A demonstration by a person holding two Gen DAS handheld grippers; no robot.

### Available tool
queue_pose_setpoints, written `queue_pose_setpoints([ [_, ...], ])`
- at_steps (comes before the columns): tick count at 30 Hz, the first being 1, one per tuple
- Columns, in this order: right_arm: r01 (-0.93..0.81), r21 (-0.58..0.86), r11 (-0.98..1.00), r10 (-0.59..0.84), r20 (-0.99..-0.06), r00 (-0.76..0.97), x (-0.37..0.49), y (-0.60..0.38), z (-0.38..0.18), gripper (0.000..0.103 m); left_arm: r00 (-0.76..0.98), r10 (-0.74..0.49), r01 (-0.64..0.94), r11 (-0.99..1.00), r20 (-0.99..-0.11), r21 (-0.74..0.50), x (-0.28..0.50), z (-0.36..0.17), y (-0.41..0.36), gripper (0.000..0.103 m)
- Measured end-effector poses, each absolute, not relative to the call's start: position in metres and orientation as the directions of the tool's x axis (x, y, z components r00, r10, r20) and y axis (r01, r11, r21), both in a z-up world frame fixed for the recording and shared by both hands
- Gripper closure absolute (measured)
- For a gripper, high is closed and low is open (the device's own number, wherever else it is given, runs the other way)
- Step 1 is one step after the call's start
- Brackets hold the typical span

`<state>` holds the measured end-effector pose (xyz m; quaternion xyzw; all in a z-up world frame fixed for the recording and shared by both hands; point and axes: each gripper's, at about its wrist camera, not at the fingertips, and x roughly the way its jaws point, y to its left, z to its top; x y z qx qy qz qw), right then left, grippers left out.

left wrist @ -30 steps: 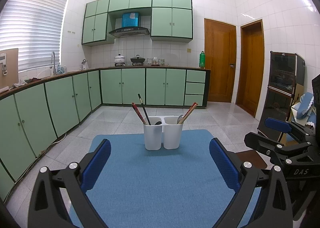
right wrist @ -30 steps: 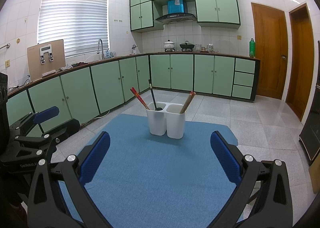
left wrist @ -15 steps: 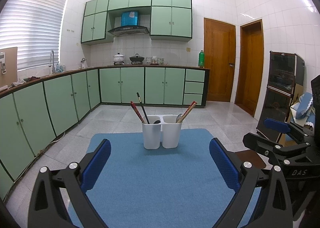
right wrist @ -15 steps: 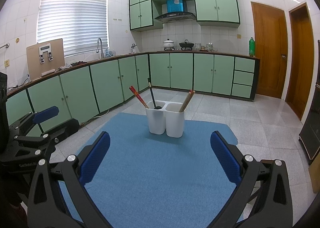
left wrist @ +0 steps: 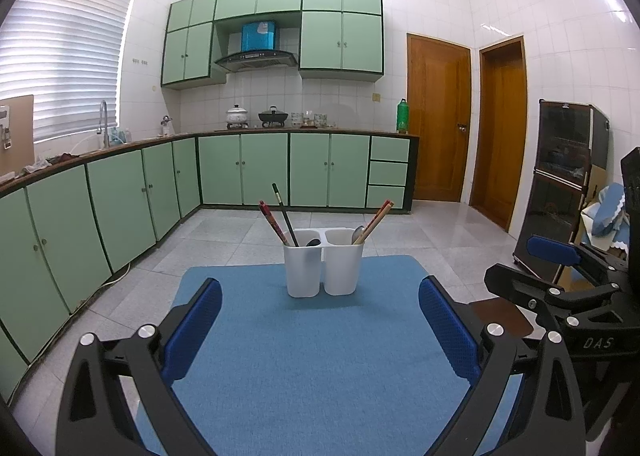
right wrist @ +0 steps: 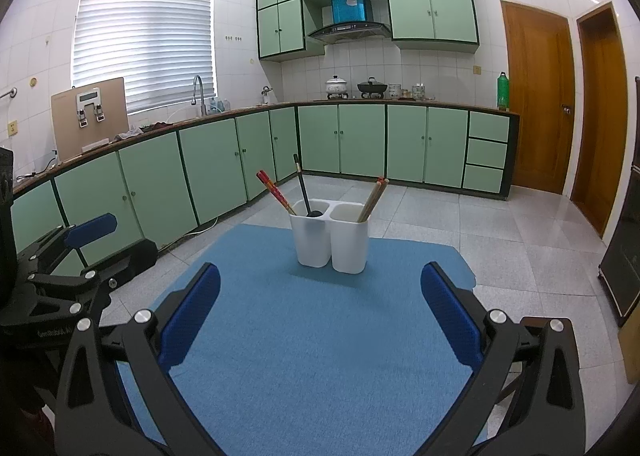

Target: Organize utensils

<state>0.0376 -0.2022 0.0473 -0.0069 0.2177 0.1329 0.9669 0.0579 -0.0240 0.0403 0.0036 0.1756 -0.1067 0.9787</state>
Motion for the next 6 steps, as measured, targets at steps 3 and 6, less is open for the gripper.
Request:
queue_pose_setpoints([
  [3,-0.259,0.045,0.965,0.254,-0.424,0.869,0.0371,-0.202,0.0471,0.006,0.915,-0.207,0.21,0.977,-0.346,-0.03,0.0581,0.0405,-0.0214,0.006],
  [6,-0.26,0.045,0.965,0.254,-0.423,0.87,0.0368,-0.2022,0.0473,0.006,0.915,-0.208,0.21,0.977,-0.346,-0.03,0.0582,0.0406,-0.0212,0.006],
])
